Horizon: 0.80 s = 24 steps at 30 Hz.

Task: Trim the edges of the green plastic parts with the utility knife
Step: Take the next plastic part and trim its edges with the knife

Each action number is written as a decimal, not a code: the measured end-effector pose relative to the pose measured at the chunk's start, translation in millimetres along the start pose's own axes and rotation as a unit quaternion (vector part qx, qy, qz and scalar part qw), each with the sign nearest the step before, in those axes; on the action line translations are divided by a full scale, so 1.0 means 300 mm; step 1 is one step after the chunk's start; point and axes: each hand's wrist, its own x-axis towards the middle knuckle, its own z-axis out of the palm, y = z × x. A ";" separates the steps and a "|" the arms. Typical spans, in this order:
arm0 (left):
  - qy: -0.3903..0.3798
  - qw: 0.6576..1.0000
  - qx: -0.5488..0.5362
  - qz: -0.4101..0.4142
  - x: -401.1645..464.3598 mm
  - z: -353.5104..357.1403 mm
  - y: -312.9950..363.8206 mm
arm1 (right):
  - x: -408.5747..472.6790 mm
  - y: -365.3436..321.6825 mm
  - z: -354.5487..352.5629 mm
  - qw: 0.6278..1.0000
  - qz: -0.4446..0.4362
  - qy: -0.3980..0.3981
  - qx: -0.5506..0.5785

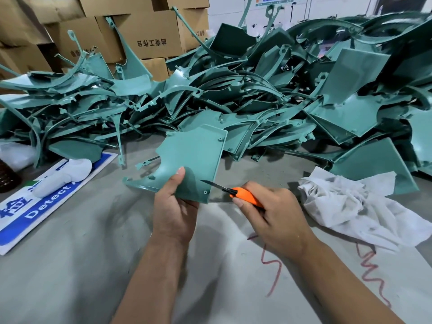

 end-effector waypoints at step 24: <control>-0.031 0.991 0.128 0.031 -0.032 0.003 -0.045 | 0.016 0.065 -0.038 0.978 0.128 0.159 -0.029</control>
